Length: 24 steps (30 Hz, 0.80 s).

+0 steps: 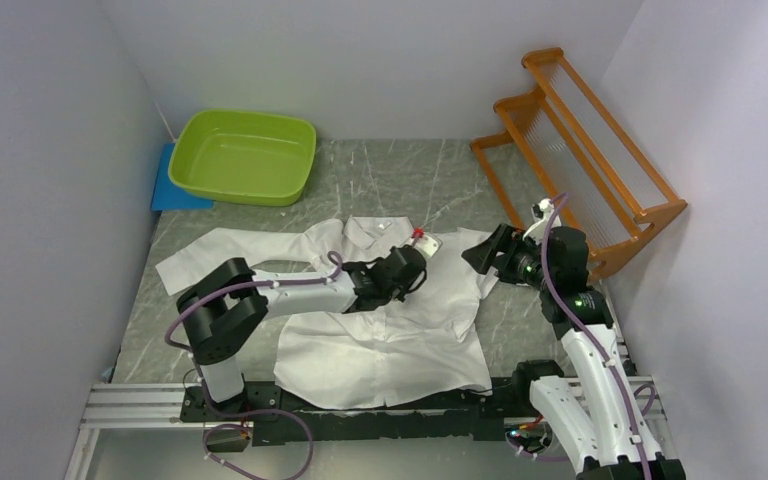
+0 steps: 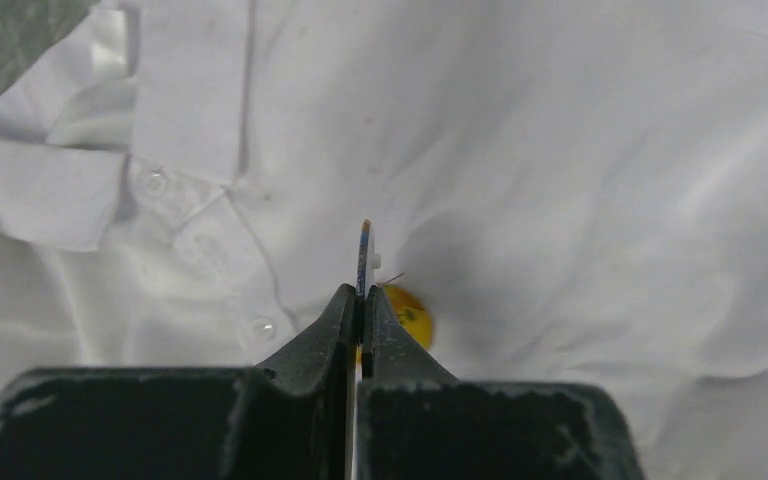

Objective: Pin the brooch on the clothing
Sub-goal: Pin the brooch to the clothes.

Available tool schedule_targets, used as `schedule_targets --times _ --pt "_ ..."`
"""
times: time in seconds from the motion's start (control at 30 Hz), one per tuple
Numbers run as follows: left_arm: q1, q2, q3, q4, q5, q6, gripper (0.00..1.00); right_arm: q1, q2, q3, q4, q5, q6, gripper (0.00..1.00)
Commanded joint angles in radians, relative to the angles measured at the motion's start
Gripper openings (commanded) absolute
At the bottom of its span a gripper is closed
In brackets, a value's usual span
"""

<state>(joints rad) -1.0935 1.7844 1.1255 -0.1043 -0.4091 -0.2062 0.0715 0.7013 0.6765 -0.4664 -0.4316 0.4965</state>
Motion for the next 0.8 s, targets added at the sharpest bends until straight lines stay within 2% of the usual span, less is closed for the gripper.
schedule_targets --times 0.0,0.23,0.47,0.63,0.77 --pt "0.031 -0.068 -0.056 0.093 -0.004 0.001 0.03 -0.005 -0.005 -0.009 0.078 0.051 -0.013 0.85" --pt "0.032 0.044 0.001 0.027 -0.182 0.26 0.03 -0.004 -0.048 -0.007 0.044 0.109 -0.023 0.93" --pt "0.017 0.153 0.05 0.049 -0.332 0.476 0.03 -0.004 -0.149 0.036 0.003 0.217 -0.044 1.0" --pt "-0.014 0.226 0.099 0.055 -0.445 0.573 0.03 -0.004 -0.18 0.055 -0.01 0.243 -0.058 1.0" --pt "-0.051 0.283 0.156 0.031 -0.475 0.615 0.03 -0.004 -0.181 0.044 -0.004 0.235 -0.053 1.0"
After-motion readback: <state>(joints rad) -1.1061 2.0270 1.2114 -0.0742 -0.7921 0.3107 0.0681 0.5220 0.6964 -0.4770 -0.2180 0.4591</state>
